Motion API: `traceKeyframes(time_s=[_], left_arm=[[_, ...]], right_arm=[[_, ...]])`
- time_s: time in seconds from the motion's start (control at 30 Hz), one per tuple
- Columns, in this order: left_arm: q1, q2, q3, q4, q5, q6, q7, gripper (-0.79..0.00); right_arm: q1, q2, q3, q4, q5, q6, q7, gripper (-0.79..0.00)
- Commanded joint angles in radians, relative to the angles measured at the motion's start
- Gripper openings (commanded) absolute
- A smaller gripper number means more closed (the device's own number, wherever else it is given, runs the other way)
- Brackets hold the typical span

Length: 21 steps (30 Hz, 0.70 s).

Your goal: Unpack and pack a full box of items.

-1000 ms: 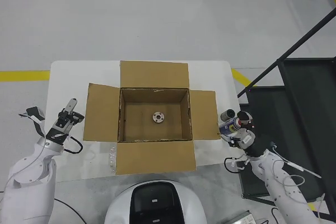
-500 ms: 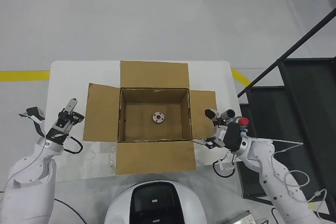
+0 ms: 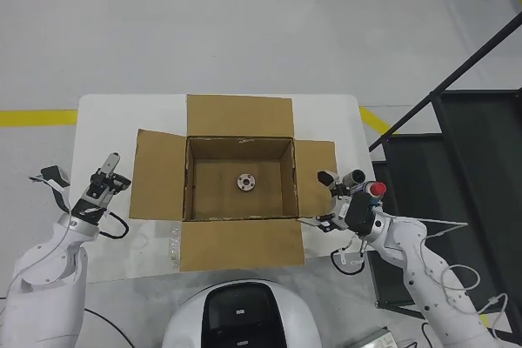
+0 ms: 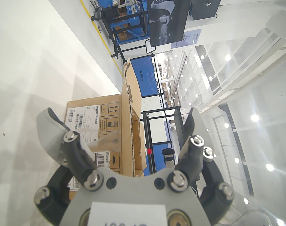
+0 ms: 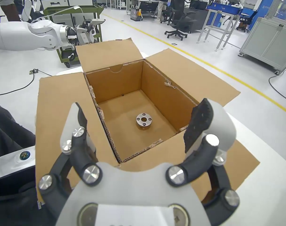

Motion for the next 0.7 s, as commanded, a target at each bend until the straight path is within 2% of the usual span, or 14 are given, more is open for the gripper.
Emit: traceKeyframes(time_s=[0.0, 0.6, 0.67], left_arm=[[0.000, 0.000, 0.000, 0.000, 0.000, 0.000, 0.000, 0.000], [0.000, 0.000, 0.000, 0.000, 0.000, 0.000, 0.000, 0.000], [0.000, 0.000, 0.000, 0.000, 0.000, 0.000, 0.000, 0.000]], right_arm=[[0.000, 0.000, 0.000, 0.000, 0.001, 0.000, 0.000, 0.000], [0.000, 0.000, 0.000, 0.000, 0.001, 0.000, 0.000, 0.000], [0.020, -0.001, -0.024, -0.024, -0.017, -0.013, 0.046, 0.000]])
